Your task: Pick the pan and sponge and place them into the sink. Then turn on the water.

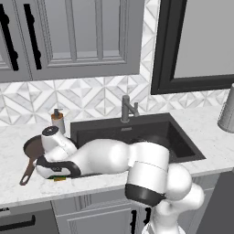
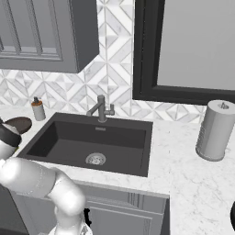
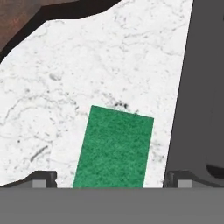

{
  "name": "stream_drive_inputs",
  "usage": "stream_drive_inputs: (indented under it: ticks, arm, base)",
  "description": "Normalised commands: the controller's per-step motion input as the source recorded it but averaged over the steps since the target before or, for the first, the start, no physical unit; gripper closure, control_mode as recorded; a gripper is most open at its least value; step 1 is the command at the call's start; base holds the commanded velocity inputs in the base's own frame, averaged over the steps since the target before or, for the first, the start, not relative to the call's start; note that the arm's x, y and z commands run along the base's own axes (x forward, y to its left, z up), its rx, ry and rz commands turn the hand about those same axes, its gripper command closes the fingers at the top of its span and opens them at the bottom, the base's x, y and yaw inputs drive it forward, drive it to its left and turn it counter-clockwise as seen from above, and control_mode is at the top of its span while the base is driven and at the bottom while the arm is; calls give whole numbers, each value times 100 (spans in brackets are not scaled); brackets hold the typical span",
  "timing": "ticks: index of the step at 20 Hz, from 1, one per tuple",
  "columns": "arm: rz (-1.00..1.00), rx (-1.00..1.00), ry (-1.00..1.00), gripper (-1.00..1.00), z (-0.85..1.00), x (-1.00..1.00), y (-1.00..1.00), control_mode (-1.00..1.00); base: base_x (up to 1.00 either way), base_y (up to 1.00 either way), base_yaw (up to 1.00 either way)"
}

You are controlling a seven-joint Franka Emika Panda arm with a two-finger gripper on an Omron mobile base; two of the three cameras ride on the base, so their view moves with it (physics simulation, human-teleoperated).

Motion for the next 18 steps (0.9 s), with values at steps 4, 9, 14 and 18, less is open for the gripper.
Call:
stream_drive_inputs:
  ticks: [4, 9, 14, 18]
  arm:
    - [-6, 0, 2, -100, -13, 0, 2, -100]
    - [-6, 0, 1, -100, -26, 0, 0, -100]
    - [-3, 0, 0, -100, -29, 10, 0, -100]
    - [0, 0, 0, -100, -35, 10, 0, -100]
  base:
    - [0, 0, 0]
    - [0, 0, 0]
    - [0, 0, 0]
    - [0, 0, 0]
